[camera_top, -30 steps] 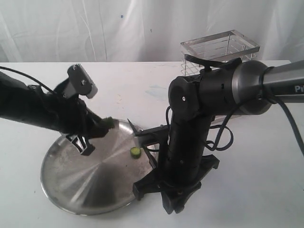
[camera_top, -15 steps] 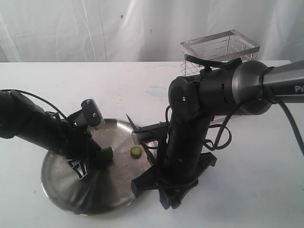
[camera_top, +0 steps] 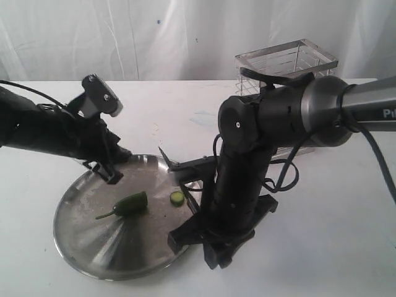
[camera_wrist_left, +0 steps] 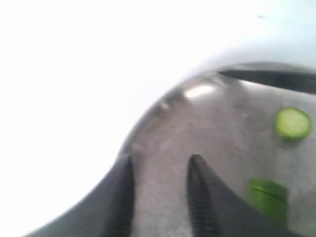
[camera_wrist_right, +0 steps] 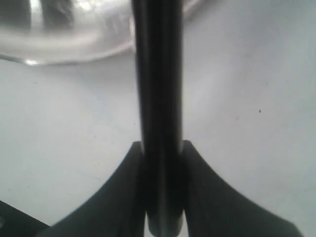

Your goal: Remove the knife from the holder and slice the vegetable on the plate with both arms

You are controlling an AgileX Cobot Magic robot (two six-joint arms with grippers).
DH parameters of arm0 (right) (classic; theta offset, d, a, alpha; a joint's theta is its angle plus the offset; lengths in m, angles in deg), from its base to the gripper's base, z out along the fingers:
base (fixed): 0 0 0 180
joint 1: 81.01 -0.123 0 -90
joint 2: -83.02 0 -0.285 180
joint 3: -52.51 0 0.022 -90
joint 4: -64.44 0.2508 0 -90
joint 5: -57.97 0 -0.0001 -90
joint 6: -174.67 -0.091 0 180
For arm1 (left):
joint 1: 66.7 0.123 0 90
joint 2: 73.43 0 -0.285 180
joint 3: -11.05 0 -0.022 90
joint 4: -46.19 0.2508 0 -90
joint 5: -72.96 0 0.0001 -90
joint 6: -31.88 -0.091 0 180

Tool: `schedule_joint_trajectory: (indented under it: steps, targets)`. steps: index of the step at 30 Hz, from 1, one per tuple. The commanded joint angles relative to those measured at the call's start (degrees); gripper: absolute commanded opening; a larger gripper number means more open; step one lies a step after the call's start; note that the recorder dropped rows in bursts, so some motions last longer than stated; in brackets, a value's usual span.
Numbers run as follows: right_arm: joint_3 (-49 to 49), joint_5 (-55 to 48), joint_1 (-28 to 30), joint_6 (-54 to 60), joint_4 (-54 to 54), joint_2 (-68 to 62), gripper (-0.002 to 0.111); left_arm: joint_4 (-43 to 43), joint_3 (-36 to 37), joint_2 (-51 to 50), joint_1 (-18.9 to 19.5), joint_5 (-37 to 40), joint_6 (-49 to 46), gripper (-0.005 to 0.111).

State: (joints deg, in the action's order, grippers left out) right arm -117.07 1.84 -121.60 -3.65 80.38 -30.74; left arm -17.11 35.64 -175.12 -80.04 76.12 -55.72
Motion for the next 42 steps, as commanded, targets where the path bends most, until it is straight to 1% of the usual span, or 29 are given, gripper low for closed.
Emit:
schedule_joint_trajectory:
  steps: [1, 5, 8, 12, 17, 23, 37, 42]
  targets:
    - [-5.19, 0.69, 0.37, 1.15, 4.81, -1.96, 0.0, -6.94, -0.16, 1.12, 0.15, -5.73, 2.17, 0.001]
    - [-11.71, -3.86, -1.53, 1.79, 7.64, -7.39, 0.0, -7.95, -0.78, -0.71, 0.15, -3.82, 9.84, 0.0]
    - [-14.34, -7.6, -2.41, 0.34, 8.1, -10.7, 0.0, -8.67, -0.81, -2.43, 0.15, -3.85, 9.95, 0.0]
    - [-14.48, -9.71, -2.91, -2.65, 8.52, -11.78, 0.0, -14.38, -1.24, -4.38, 0.15, -4.95, 10.1, 0.0]
    - [-14.48, -12.71, -3.0, -3.41, 10.62, -11.78, 0.0, -16.87, -3.79, -6.7, 0.15, -0.99, 12.43, 0.0]
    - [-14.48, -11.58, -3.0, -5.58, 10.71, -11.78, 0.0, -17.84, -5.46, -9.89, 0.15, 8.41, 12.64, 0.0]
    - [-14.48, -10.0, -3.0, -4.83, 9.92, -11.78, 0.0, -18.59, -5.1, -14.5, 0.15, 8.1, 12.28, 0.0]
    - [-14.48, -6.97, -3.0, -4.83, 9.09, -9.36, 0.0, -18.36, -5.1, -14.62, 0.15, 8.24, 12.28, 0.0]
